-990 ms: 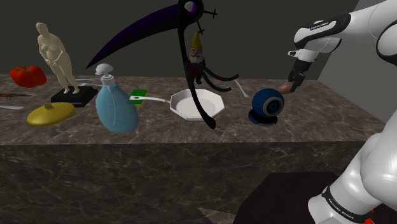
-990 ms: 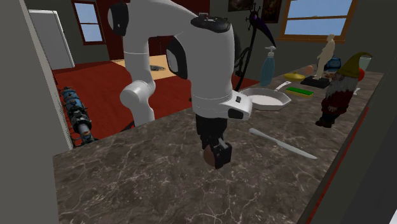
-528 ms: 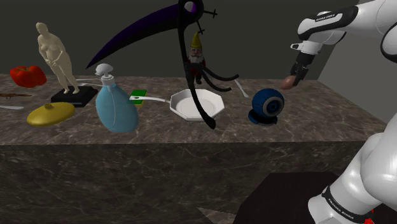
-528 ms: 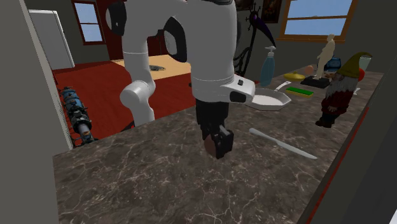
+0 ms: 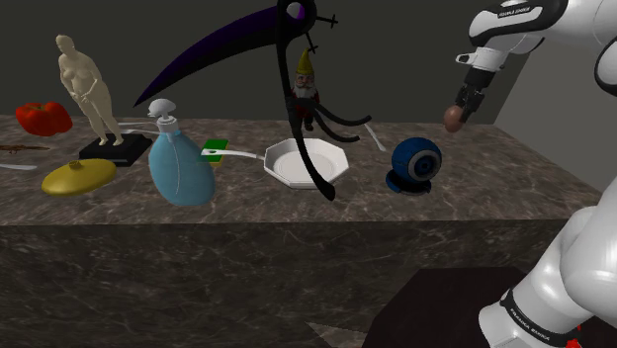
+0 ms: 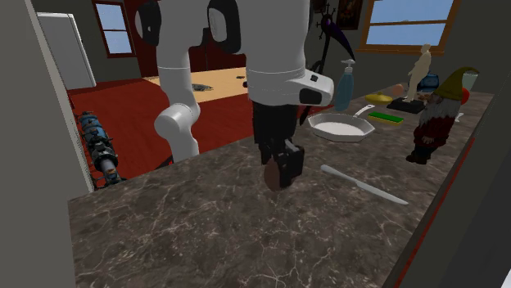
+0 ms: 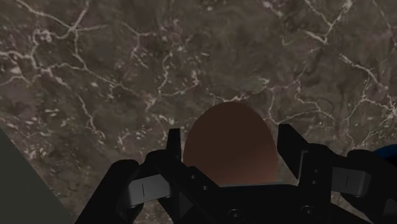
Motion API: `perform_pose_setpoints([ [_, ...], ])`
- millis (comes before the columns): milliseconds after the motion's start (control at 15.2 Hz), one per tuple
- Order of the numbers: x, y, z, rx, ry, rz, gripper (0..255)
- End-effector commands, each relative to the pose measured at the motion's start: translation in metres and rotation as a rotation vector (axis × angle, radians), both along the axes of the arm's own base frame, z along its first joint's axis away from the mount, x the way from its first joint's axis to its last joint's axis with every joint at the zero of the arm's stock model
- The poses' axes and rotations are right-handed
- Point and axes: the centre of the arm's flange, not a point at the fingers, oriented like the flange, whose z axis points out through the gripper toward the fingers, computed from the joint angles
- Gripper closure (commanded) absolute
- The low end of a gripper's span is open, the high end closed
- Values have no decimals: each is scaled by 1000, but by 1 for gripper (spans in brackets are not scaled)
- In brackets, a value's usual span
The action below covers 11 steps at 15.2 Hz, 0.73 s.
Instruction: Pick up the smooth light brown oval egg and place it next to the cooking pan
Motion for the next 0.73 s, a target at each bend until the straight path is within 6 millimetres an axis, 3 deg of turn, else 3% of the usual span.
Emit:
perform_pose_setpoints([
  [0, -1, 0, 11, 0, 0, 0, 255],
  [528, -1, 0, 50, 0, 0, 0, 255],
  [660, 4, 26, 50, 0, 0, 0, 255],
])
